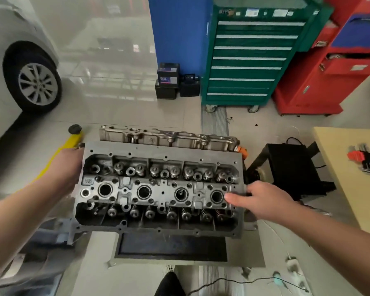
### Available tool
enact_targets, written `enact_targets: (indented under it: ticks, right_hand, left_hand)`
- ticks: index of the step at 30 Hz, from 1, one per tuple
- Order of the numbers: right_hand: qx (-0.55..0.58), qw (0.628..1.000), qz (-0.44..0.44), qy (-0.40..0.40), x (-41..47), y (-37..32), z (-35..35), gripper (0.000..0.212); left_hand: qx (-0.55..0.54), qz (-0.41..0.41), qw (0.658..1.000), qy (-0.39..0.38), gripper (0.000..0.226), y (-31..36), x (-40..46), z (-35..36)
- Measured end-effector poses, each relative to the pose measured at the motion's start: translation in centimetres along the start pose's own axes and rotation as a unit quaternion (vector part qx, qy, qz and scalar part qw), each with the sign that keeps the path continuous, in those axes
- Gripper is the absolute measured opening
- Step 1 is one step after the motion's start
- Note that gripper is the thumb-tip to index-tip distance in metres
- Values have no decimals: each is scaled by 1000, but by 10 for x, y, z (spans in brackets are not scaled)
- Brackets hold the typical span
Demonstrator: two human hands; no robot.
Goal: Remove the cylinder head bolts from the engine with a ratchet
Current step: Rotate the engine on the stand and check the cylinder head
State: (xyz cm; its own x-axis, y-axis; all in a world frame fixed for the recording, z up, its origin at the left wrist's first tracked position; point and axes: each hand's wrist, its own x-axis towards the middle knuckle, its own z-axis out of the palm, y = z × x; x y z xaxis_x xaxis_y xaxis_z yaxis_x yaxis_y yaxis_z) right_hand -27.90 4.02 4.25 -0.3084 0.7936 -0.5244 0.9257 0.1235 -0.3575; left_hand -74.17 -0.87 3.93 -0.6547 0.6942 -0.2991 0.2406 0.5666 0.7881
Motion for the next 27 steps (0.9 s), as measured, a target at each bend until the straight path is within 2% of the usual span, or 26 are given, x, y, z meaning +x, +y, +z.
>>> enact_targets:
  ticks: [6,12,15,18,21,24,27]
  right_hand:
    - [-11,999,35,-15,71,-19,-7,83]
    - [-9,998,59,-33,117,-12,-12,85]
    - [-12,997,69,-33,134,-6,-9,82]
    - [-18,997,67,-31,144,1,-9,82]
    - [-29,996,74,-29,153,4,-11,88]
    - [-40,995,84,-28,162,3,-15,89]
    - [-48,994,93,-38,171,2,-16,90]
  left_hand:
    - [-34,-42,996,-68,17,-4,71,28]
    - [-19,-124,989,-72,37,-14,115,63]
    - [-19,-138,987,-83,50,-18,137,78]
    - [-8,-152,983,-100,54,-22,155,93]
    - [10,-157,981,-116,50,-22,163,102]
    - [30,-152,981,-117,36,-22,167,110]
    - [54,-153,979,-123,34,-28,172,115]
